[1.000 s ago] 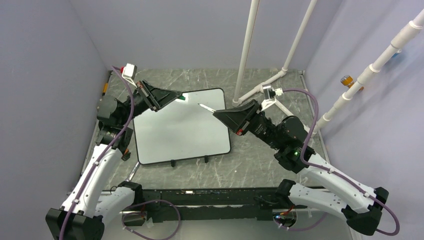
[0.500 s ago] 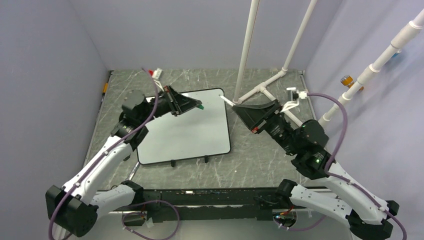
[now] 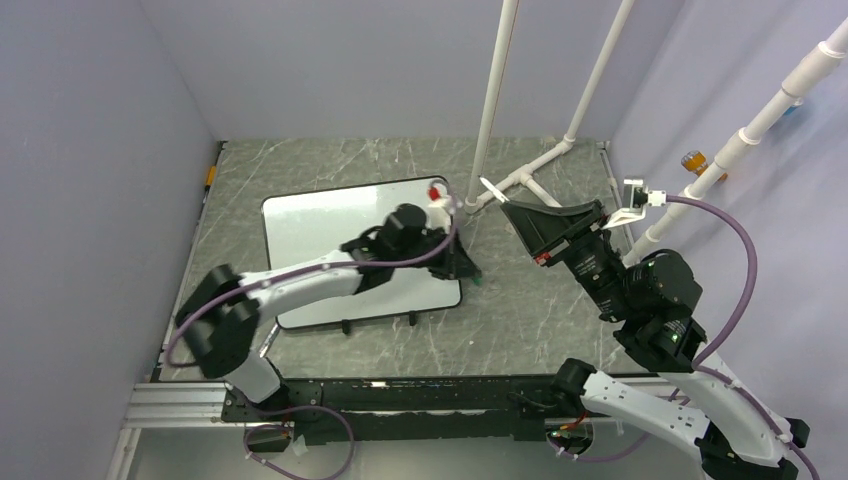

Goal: Write a sentence on the whiteboard
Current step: Place the pen cap at the center of the board.

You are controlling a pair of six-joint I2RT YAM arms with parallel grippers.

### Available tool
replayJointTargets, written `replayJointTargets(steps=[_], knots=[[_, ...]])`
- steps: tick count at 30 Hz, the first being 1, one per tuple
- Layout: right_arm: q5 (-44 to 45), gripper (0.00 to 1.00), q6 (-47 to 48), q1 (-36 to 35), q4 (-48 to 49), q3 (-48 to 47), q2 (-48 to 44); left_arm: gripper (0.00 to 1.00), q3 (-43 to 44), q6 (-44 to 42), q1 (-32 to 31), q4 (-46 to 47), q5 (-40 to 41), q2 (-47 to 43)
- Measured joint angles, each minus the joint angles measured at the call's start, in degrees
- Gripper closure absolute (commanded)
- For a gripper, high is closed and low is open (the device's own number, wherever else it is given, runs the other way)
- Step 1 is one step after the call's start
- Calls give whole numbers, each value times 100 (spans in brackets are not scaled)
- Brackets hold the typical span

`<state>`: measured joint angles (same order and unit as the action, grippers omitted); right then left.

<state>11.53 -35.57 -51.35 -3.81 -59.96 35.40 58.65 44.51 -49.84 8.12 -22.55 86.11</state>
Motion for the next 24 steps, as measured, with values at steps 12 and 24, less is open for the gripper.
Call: replayJointTargets(steps=[12,24], knots=[[144,100,-26,0,-608,-2,-264,99,1954,-667,-999,-426,96,2938],[269,100,-66,2,-752,0,-402,59,2435,-935,-1158,-734,149,3563]])
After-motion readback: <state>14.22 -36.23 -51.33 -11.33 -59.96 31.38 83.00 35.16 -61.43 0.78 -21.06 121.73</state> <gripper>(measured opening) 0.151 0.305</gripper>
